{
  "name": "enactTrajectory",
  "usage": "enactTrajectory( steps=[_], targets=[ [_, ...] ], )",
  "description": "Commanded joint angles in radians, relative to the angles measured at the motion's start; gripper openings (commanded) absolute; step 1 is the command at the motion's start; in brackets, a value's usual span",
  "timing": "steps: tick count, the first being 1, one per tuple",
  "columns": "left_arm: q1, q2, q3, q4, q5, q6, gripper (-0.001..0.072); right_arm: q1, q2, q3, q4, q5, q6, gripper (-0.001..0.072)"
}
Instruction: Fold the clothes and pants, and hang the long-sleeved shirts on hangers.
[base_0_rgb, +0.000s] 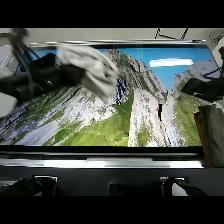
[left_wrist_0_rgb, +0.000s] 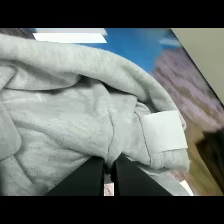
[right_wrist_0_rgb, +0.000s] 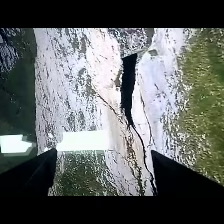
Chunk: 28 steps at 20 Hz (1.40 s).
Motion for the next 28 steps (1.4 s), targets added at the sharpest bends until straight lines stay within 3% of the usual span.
enactTrajectory(
  steps=[1,5,6,7,8,11,14,17,19,23,28],
  targets=[
    [-0.242,-0.027,-0.164,0.002,-0.003,-0.061,0.0023,0.001,0.080,0.001,-0.003,0.004,-0.007,0.0668],
    [-0.221,-0.201,-0.275,-0.008,-0.045,-0.063,0.0022,0.001,0.074,-0.002,0.000,0.040,0.018,0.0667],
    [-0.189,-0.252,-0.272,-0.059,-0.053,-0.032,0.0076,0.001,0.065,-0.002,0.000,0.038,0.019,0.0667],
    [-0.146,-0.286,-0.254,-0.137,-0.079,0.027,0.0475,0.001,0.050,-0.002,-0.001,0.039,0.019,0.0667],
    [-0.092,-0.298,-0.225,-0.188,-0.131,0.056,0.0716,0.001,0.032,-0.002,-0.001,0.048,0.019,0.0668],
    [0.133,-0.262,-0.103,-0.195,-0.357,0.158,0.0720,0.001,-0.045,-0.015,0.037,0.088,0.019,0.0673],
    [0.360,-0.201,-0.096,-0.196,-0.552,0.180,0.0720,0.002,-0.134,-0.087,0.198,0.135,-0.009,0.0706],
    [0.401,-0.143,-0.271,-0.222,-0.652,0.241,0.0720,0.002,-0.183,-0.224,0.372,0.121,-0.075,0.0706],
    [0.345,-0.103,-0.454,-0.312,-0.556,0.266,0.0720,0.002,-0.190,-0.341,0.402,0.077,-0.101,0.0706],
    [0.126,-0.116,-0.727,-0.613,-0.238,0.346,0.0720,0.026,-0.192,-0.556,0.411,-0.017,-0.140,0.0705],
    [-0.082,-0.201,-0.772,-0.736,-0.058,0.354,0.0720,0.125,-0.195,-0.644,0.432,-0.149,-0.146,0.0704]
  ],
)
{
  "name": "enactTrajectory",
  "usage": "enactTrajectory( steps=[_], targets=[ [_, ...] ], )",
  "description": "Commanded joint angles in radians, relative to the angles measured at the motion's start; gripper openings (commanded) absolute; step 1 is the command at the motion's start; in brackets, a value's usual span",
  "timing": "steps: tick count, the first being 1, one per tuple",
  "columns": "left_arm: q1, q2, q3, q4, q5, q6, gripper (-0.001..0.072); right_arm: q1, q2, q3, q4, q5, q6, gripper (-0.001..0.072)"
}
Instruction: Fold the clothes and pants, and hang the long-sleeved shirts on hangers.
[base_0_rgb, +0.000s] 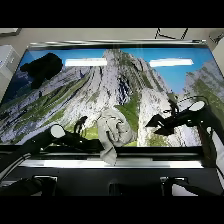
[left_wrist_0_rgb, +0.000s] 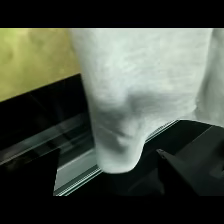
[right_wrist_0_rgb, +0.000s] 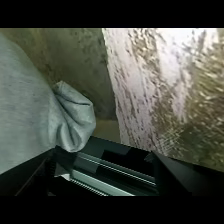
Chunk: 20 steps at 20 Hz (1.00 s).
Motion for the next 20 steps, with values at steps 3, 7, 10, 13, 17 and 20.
enactTrajectory(
  steps=[3,7,10,13,17,20],
  targets=[
    [-0.134,-0.061,-0.045,-0.126,0.175,0.010,0.0424,0.104,-0.039,-0.053,0.050,-0.081,-0.012,0.0704],
    [-0.103,-0.037,-0.042,-0.124,0.172,0.016,0.0024,0.208,-0.111,-0.053,0.142,-0.133,-0.012,0.0693],
    [-0.071,0.011,-0.043,-0.101,0.172,0.018,0.0024,0.278,-0.145,-0.053,0.154,-0.182,0.037,0.0609],
    [-0.030,0.060,-0.042,-0.090,0.172,0.018,0.0024,0.323,-0.158,-0.051,0.164,-0.186,0.059,0.0127],
    [0.082,0.183,0.016,0.103,0.126,-0.023,0.0021,0.320,-0.101,0.093,0.016,-0.105,0.043,0.0046],
    [0.240,0.318,0.209,0.358,0.016,-0.108,0.0021,0.320,-0.002,0.390,-0.262,-0.090,0.138,0.0046]
  ],
)
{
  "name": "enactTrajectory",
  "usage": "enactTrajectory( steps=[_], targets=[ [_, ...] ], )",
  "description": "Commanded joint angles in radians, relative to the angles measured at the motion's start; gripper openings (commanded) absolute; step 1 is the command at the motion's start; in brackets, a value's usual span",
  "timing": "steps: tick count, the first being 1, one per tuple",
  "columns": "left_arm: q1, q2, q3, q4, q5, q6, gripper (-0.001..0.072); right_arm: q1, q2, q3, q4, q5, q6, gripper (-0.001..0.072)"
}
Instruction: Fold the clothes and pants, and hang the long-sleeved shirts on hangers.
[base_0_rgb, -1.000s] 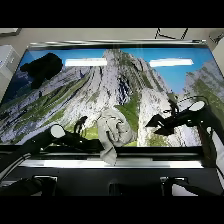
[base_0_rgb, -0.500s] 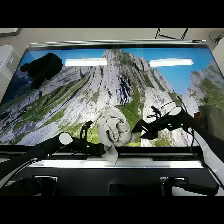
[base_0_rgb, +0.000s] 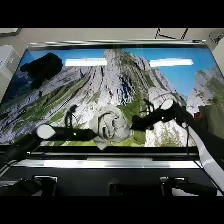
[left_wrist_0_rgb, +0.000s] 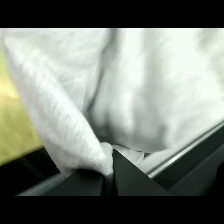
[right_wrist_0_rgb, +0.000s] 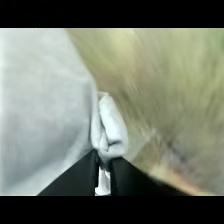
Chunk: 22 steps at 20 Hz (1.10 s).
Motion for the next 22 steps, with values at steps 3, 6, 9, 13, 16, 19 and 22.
enactTrajectory(
  steps=[3,6,9,13,16,19,22],
  targets=[
    [0.288,0.232,0.391,0.326,-0.132,-0.065,0.0021,0.005,0.154,0.562,-0.546,0.025,0.180,0.0048],
    [0.415,0.328,0.593,0.326,-0.111,-0.065,0.0021,0.005,0.239,0.799,-0.689,0.020,0.199,0.0048],
    [0.461,0.414,0.686,0.326,-0.039,-0.065,0.0022,0.005,0.352,0.863,-0.694,0.014,0.188,0.0048],
    [0.461,0.513,0.698,0.317,0.129,-0.065,0.0022,0.005,0.496,0.863,-0.689,0.036,0.188,0.0049],
    [0.462,0.515,0.695,0.340,0.093,-0.064,0.0022,0.005,0.534,0.862,-0.693,0.142,0.188,0.0049],
    [0.462,0.466,0.626,0.351,0.021,-0.064,0.0022,0.005,0.476,0.817,-0.684,0.394,0.196,0.0049],
    [0.460,0.358,0.490,0.345,0.039,-0.049,0.0022,0.005,0.385,0.614,-0.662,0.440,0.182,0.0049]
  ],
)
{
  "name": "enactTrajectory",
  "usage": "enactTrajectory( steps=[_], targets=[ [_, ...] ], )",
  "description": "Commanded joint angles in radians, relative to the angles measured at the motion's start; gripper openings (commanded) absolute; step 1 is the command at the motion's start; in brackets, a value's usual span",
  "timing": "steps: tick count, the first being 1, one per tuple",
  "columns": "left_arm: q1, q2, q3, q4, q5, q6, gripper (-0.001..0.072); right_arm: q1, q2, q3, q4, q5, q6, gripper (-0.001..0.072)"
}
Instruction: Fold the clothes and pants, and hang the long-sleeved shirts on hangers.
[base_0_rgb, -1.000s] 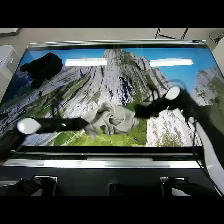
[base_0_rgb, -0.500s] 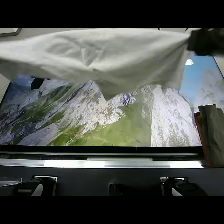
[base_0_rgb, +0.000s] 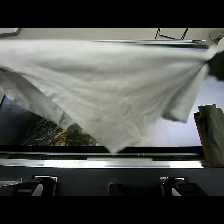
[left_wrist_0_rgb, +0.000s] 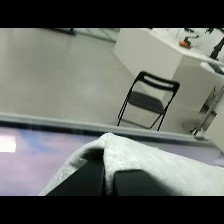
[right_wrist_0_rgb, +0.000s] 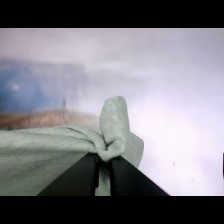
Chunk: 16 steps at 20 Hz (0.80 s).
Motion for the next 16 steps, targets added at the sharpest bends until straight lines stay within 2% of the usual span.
enactTrajectory(
  steps=[1,4,5,7,9,10,11,12,13,14,15,16],
  targets=[
    [-0.011,-0.116,-0.147,0.000,0.005,0.010,0.0022,0.001,-0.094,-0.217,0.013,0.014,-0.026,0.0050],
    [-0.072,-0.272,-0.309,0.000,0.061,0.009,0.0023,0.001,-0.252,-0.409,0.047,-0.418,-0.016,0.0050],
    [-0.092,-0.325,-0.351,-0.001,0.078,0.009,0.0024,0.001,-0.319,-0.425,0.076,-0.519,-0.003,0.0050],
    [-0.126,-0.415,-0.397,-0.001,0.076,0.005,0.0024,0.001,-0.455,-0.425,0.161,-0.642,0.090,0.0050],
    [-0.154,-0.480,-0.411,0.000,0.076,0.002,0.0024,0.001,-0.559,-0.425,0.285,-0.669,0.174,0.0053],
    [-0.161,-0.498,-0.410,-0.001,0.076,0.002,0.0024,0.001,-0.595,-0.425,0.363,-0.653,0.186,0.0103],
    [-0.166,-0.507,-0.410,0.000,0.077,0.003,0.0024,0.000,-0.613,-0.425,0.421,-0.628,0.185,0.0240],
    [-0.164,-0.509,-0.410,0.001,0.076,0.008,0.0024,-0.001,-0.613,-0.420,0.448,-0.579,0.169,0.0465],
    [-0.158,-0.505,-0.410,0.001,0.074,0.015,0.0025,-0.014,-0.607,-0.396,0.467,-0.486,0.094,0.0576],
    [-0.148,-0.500,-0.410,0.001,0.063,0.018,0.0025,-0.045,-0.600,-0.359,0.497,-0.346,-0.008,0.0659],
    [-0.134,-0.497,-0.410,0.001,0.044,0.018,0.0025,-0.088,-0.594,-0.327,0.526,-0.201,-0.072,0.0697],
    [-0.118,-0.496,-0.410,0.001,0.021,0.018,0.0025,-0.144,-0.583,-0.311,0.539,-0.048,-0.103,0.0692]
  ],
)
